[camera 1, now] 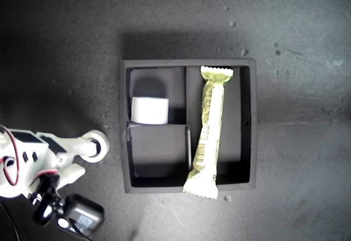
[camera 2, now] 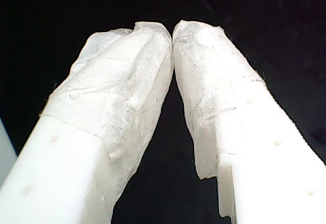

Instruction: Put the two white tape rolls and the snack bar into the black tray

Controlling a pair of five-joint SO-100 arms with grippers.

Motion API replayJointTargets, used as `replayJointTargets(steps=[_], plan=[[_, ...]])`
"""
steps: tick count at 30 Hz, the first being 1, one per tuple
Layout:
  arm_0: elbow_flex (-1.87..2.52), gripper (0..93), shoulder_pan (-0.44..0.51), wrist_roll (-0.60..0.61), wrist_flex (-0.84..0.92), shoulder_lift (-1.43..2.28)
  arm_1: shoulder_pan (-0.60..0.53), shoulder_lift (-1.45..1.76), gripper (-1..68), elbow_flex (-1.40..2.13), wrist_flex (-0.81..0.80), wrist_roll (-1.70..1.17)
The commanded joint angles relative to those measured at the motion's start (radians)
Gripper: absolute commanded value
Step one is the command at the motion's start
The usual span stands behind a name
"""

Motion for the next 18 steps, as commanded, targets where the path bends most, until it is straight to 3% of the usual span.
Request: replayJointTargets(steps=[1, 18], plan=[[-0.020, 12.5, -0.002, -0.009, -0.026, -0.009, 0.008, 0.028, -0.3, 0.006, 0.002, 0.017], [0.041, 12.5, 0.008, -0.048, -0.114, -0.084, 0.029, 0.190, -0.3, 0.114, 0.002, 0.075]])
